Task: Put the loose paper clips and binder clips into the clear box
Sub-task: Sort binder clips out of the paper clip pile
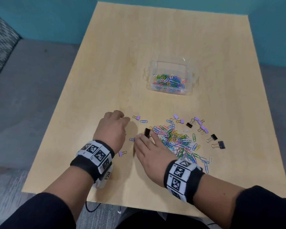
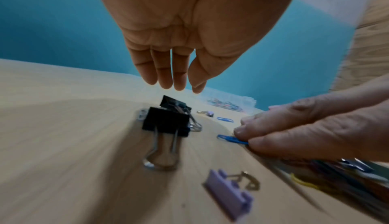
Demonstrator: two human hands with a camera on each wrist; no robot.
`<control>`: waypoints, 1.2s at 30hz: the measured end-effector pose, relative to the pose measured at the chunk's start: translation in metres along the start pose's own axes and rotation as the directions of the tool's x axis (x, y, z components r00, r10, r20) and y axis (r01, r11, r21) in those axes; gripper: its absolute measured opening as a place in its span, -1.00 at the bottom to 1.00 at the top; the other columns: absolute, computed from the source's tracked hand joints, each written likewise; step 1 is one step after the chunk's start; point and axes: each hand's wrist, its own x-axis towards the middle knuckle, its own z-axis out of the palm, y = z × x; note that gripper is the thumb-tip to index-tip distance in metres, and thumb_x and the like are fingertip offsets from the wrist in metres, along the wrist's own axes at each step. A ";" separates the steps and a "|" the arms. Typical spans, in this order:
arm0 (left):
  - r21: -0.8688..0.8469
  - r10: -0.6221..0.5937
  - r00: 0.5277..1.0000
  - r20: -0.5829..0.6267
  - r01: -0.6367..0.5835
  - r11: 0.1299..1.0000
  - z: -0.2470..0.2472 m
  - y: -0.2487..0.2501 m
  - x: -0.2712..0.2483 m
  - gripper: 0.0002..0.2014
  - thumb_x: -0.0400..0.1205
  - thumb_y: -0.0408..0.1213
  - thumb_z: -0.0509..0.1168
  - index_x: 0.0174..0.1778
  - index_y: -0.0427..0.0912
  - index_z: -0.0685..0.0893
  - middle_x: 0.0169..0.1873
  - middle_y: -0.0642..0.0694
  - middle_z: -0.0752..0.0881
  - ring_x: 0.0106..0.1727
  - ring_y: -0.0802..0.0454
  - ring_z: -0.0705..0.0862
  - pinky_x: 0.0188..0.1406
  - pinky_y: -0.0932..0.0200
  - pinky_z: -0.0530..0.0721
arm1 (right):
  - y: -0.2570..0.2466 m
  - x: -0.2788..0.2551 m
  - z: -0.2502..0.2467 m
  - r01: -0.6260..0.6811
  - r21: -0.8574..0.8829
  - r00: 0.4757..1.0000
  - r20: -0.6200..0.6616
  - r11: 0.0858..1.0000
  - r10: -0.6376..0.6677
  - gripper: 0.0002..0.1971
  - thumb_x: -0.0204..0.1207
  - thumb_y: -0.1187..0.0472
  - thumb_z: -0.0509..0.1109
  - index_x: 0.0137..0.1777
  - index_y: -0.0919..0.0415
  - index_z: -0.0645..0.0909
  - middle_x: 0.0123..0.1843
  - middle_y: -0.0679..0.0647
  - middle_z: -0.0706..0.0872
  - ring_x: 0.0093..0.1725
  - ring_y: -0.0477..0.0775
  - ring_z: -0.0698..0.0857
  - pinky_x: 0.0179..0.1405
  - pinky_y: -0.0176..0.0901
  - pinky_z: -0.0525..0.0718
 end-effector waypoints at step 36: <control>0.000 0.105 0.984 0.146 -0.106 0.994 0.009 0.002 -0.034 -0.46 0.40 -0.49 0.16 0.23 0.06 0.67 0.20 -0.16 0.63 0.14 -0.31 0.53 0.00 -0.17 0.63 | 0.019 -0.059 0.033 -0.005 0.229 0.968 -0.245 0.973 0.063 -0.47 0.36 0.19 0.15 0.36 0.22 0.54 0.43 0.18 0.55 0.44 0.31 0.48 0.36 0.31 0.50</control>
